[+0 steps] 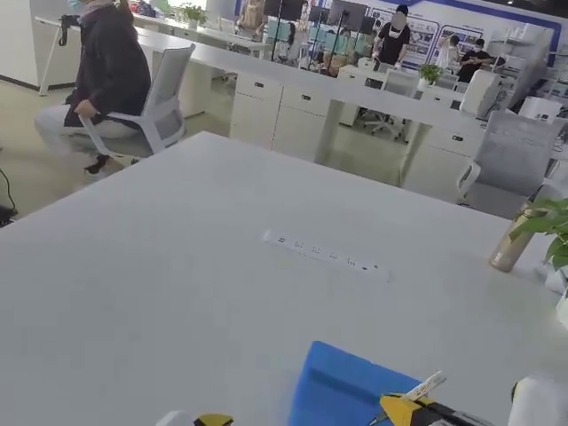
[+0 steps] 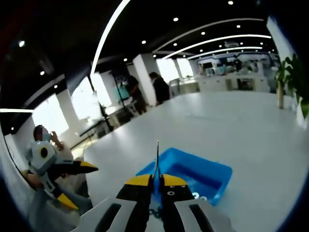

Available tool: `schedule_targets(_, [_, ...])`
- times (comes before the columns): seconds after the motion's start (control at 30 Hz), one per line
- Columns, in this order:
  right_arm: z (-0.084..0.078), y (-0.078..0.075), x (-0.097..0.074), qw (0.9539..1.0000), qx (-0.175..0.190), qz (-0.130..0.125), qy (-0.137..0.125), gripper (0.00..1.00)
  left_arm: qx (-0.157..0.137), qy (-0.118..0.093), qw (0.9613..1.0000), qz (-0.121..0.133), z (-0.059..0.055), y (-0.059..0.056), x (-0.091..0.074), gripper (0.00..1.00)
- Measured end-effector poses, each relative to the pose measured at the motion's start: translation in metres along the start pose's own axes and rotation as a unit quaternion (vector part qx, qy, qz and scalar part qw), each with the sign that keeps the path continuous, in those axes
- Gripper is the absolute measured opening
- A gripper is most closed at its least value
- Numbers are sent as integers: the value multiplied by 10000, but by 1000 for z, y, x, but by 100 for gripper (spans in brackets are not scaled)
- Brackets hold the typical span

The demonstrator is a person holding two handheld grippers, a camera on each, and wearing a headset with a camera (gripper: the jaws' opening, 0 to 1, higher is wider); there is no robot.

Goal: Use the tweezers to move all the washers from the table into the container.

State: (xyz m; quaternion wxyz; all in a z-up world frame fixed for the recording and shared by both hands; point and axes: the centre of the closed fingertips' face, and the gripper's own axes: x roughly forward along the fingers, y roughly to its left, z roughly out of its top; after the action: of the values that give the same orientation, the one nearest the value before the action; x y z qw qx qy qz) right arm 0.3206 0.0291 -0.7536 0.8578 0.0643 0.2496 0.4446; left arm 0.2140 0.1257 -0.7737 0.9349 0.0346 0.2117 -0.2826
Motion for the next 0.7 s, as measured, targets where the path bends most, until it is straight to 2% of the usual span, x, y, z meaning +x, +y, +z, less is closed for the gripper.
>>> schedule_targets(0.07, [-6, 9, 0, 9999, 30, 96, 37, 3, -16, -4, 10000, 7, 0, 0, 0, 74])
schedule_targets(0.17, [-22, 19, 2, 9992, 90, 260, 275, 3, -9, 10, 10000, -2, 0, 0, 0, 74])
schedule_targets(0.2, [-31, 21, 4, 9987, 55, 284, 426, 3, -2, 14, 10000, -16, 0, -1, 0, 74])
schedule_targets(0.27, [-43, 20, 6, 9977, 96, 289, 611, 3, 13, 31, 10000, -26, -1, -1, 0, 74])
schedule_targets(0.33, [-51, 13, 8, 9970, 222, 163, 720, 3, 14, 35, 10000, -32, -1, -2, 0, 74])
schedule_targets(0.47, [-53, 1, 12, 9968, 306, 15, 738, 3, -33, -4, 10000, -21, 0, -1, -1, 74])
schedule_targets(0.7, [-52, -3, 18, 9963, 358, -36, 784, 3, -10, 29, 10000, -43, -1, -2, 0, 74])
